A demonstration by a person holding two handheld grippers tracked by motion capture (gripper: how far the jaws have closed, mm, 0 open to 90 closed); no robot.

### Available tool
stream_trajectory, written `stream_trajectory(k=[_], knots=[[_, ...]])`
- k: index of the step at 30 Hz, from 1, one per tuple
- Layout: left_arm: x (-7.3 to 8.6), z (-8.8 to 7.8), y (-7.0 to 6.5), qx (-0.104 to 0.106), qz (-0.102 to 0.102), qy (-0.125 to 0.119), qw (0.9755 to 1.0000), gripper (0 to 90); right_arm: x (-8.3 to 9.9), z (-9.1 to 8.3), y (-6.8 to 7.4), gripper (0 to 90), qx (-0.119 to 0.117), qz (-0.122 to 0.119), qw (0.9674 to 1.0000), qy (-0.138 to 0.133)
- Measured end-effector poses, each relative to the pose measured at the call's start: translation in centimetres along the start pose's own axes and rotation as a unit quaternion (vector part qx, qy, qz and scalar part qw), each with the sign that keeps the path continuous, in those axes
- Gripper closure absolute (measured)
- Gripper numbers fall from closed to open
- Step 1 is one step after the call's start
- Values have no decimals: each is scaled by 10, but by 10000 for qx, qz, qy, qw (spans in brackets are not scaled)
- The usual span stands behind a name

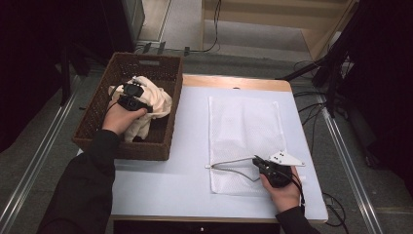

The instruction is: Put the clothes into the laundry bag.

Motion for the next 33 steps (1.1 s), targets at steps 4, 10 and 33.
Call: stream_trajectory(k=[4, 10, 33], knots=[[-2, -11, -5, -68, 170, -492, 9986, 725, 0, 0, 1, 899, 10, -58, 10000, 15], [-3, -31, -3, 6, 110, -1216, 9925, 727, 0, 0, 2, 900, 19, -76, 10000, 14], [-8, -54, 11, 75, -733, -1934, 9784, 689, 0, -1, 3, 899, 38, -96, 9999, -23]])
Point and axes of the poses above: each handheld gripper's, and its own axes: z roughly forward along the jaws, x roughly out of its underside, y roughly to its left, the point moved 3 cm from there along z, roughly forward along the jaws, and after that the axes turned 15 degrees about x, right-handed, at the moved point
